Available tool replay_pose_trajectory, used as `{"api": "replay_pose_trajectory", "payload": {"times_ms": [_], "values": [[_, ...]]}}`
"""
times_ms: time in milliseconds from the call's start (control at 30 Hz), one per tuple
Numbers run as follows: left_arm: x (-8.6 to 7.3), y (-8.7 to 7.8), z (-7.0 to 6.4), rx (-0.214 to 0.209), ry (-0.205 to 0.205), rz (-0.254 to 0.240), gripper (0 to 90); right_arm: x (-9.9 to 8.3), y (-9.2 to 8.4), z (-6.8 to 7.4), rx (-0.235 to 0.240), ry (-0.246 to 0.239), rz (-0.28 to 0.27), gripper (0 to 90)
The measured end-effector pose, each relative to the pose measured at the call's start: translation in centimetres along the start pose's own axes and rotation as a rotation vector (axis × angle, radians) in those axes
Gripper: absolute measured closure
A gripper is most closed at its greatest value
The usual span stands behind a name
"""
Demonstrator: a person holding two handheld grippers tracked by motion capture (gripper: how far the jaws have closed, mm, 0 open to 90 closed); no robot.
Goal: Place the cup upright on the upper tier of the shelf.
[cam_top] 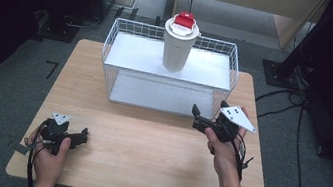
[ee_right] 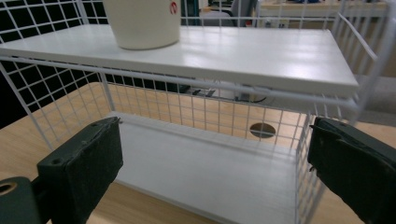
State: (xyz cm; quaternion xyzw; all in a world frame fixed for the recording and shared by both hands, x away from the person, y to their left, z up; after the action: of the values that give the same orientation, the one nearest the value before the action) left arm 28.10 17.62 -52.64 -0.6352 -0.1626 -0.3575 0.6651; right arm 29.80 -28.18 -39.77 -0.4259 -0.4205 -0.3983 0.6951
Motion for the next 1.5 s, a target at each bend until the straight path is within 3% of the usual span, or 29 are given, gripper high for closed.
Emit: {"api": "replay_pose_trajectory", "payload": {"times_ms": [600, 1167, 1500], "values": [[0.0, 0.0, 0.0, -0.001, 0.004, 0.003, 0.0, -4.2, -2.9, -4.1, -0.075, 0.041, 0.037, 3.4], [0.0, 0.0, 0.0, 0.0, 0.002, 0.001, 0.0, -8.2, -5.4, -7.6, -0.154, 0.072, 0.106, 3.4], [0.0, 0.0, 0.0, 0.0, 0.002, 0.001, 0.0, -9.6, -6.7, -9.9, -0.205, 0.095, 0.135, 3.4]]}}
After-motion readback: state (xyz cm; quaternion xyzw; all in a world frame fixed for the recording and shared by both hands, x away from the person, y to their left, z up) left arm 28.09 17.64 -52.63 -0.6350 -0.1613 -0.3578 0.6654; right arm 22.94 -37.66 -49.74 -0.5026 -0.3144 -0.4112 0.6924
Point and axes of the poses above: each handheld gripper's, and its own axes: y roughly forward along the jaws, x roughly out of its top, z roughly to its left, the point moved 1 cm from there along y, roughly forward along the jaws, and after that the axes turned 11 degrees about y, right-handed, at the moved point
